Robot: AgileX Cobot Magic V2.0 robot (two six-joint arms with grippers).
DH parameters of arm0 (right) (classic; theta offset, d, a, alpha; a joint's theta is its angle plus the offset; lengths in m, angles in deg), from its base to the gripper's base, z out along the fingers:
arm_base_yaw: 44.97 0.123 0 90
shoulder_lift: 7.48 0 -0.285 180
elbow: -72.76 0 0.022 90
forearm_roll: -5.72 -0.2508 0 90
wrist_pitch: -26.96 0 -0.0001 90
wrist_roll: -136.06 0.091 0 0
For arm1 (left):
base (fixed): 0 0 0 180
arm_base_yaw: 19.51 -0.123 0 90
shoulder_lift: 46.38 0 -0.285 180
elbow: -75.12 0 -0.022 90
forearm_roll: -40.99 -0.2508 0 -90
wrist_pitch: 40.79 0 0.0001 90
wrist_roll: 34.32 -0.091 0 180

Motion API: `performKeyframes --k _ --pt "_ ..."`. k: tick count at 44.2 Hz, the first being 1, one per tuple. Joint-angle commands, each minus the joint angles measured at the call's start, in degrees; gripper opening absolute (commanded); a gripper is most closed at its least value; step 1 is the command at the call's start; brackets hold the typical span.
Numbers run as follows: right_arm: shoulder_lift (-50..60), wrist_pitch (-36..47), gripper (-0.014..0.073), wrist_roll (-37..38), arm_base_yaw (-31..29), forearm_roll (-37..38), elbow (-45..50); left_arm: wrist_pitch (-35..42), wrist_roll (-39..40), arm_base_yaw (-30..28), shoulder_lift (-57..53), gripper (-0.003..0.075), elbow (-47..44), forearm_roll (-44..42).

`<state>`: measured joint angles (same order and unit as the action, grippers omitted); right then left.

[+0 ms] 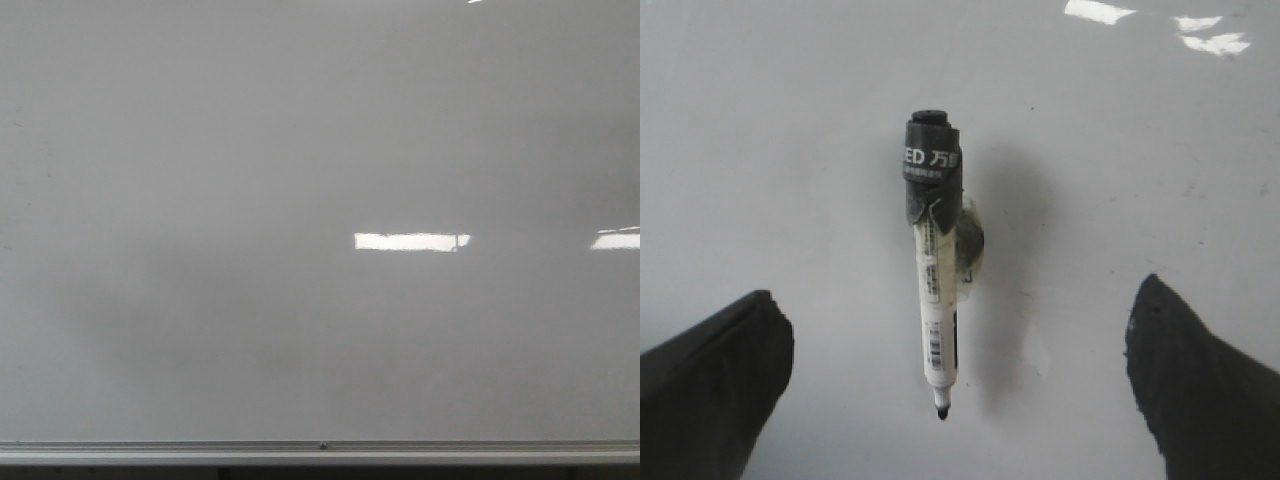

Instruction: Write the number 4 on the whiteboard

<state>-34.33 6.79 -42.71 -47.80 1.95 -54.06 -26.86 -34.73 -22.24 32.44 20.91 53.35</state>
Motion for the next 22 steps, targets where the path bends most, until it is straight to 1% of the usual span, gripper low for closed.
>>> performKeyframes --k 1,9,22 --pt "-0.8 4.5 0.0633 -0.1 -0.3 0.2 -2.2 11.0 0.4 -0.2 4.4 0.0637 1.9 0.5" --pt "-0.8 4.4 0.0633 -0.1 -0.3 0.2 -2.2 16.4 0.4 -0.2 13.9 0.0637 1.9 0.5" --pt "-0.8 4.1 0.0633 -0.1 -0.3 0.2 -2.2 25.4 0.4 -0.2 23.0 0.0636 1.9 0.5"
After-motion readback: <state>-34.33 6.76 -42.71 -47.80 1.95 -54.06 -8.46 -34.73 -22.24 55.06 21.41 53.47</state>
